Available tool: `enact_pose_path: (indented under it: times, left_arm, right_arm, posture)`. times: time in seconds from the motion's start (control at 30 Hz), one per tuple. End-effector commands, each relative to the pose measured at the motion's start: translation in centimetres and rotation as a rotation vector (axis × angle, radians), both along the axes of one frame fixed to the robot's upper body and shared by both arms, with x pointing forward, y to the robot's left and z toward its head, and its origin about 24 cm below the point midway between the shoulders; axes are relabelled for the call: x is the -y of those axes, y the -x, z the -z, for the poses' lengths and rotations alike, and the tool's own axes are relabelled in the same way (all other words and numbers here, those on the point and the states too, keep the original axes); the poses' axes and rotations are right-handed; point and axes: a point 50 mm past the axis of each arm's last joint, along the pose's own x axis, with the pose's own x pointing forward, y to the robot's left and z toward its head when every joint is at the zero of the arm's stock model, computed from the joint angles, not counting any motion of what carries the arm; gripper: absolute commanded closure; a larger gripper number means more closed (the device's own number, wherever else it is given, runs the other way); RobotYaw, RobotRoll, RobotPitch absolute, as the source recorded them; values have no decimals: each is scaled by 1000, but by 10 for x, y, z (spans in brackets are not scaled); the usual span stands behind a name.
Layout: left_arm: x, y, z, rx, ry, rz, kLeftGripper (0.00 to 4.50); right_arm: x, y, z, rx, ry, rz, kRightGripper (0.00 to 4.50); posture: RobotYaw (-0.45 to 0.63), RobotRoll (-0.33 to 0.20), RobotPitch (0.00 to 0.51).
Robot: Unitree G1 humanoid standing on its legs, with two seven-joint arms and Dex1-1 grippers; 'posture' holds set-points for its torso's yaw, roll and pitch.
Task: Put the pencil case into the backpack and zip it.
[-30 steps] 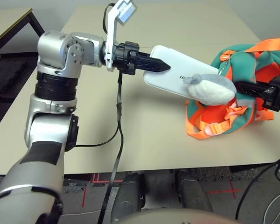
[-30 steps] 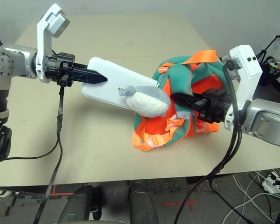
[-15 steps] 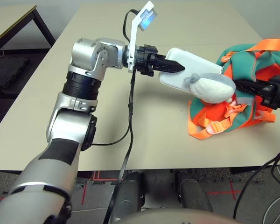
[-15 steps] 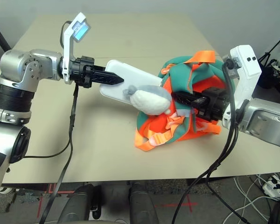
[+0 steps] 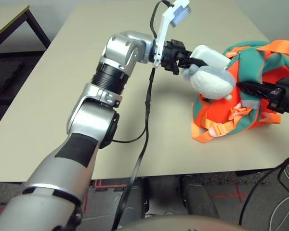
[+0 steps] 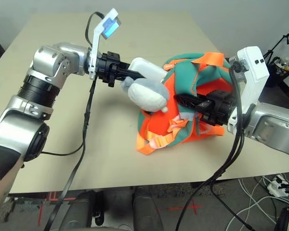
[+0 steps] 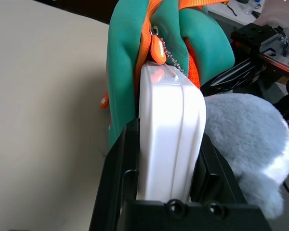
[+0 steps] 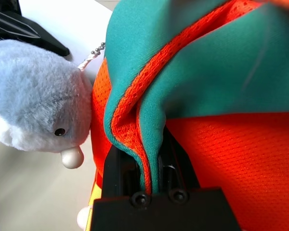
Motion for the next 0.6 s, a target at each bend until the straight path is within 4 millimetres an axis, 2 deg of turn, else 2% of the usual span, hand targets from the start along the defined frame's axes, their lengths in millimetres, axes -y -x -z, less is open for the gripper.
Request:
enact_pose_path:
  times: [0.03, 0.23, 0.5, 0.6]
  left_arm:
    - [9, 11, 2, -20, -34, 102, 3121]
    - [9, 18, 17, -46, -162, 151, 3121]
    - [32, 14, 33, -11, -172, 118, 3121]
    - [35, 13, 38, -1, -186, 113, 3121]
  right_arm:
    - [-6, -1, 6, -26, -4, -30, 4258]
    - [-8, -2, 7, -25, -8, -37, 4258]
    - [-10, -5, 7, -15, -17, -43, 4258]
    - [-10, -6, 7, -12, -17, -44, 4258]
  posture:
    - [-118, 0, 131]
    - [-116, 0, 128]
    - [-120, 0, 120]
    - [-118, 0, 119]
